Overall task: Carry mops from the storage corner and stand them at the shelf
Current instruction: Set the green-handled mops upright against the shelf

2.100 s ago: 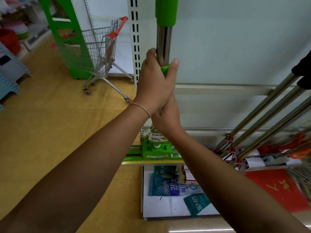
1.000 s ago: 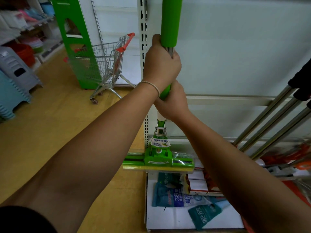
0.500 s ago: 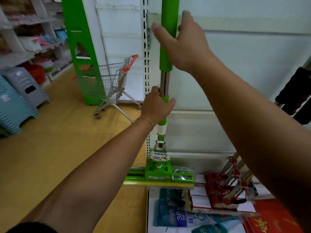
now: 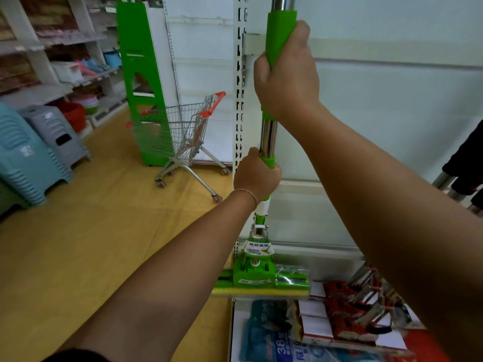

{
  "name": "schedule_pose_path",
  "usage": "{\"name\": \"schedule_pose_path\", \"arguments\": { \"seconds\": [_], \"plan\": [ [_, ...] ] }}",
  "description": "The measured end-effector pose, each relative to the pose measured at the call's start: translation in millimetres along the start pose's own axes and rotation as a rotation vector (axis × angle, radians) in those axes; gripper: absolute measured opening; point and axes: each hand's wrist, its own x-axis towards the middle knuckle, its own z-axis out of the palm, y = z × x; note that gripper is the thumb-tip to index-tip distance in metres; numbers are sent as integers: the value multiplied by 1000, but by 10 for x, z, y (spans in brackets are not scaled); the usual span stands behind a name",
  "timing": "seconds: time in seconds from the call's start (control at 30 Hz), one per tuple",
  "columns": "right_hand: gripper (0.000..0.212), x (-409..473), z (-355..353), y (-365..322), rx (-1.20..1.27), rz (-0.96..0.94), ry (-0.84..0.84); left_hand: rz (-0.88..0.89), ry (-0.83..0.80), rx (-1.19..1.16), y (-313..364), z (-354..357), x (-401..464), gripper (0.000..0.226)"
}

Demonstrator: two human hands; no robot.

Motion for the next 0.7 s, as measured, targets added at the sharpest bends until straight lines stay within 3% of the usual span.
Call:
{"name": "schedule_pose_path", "arguments": {
  "seconds": [0.17,0.33,0.6,0.7],
  "plan": [
    [51,-41,24,10,39,11,20,15,-137,111,6,-144,0,42],
    [54,-283,90,96,59,88,-25,8,-152,116,-2,-222,-91,42],
    [59,-799,195,585,-194,96,-396,40,-239,315,-269,-57,-307,42],
    [61,-823,203,597,-226,98,-444,26,-225,332,-257,-6,-281,42]
  ]
}}
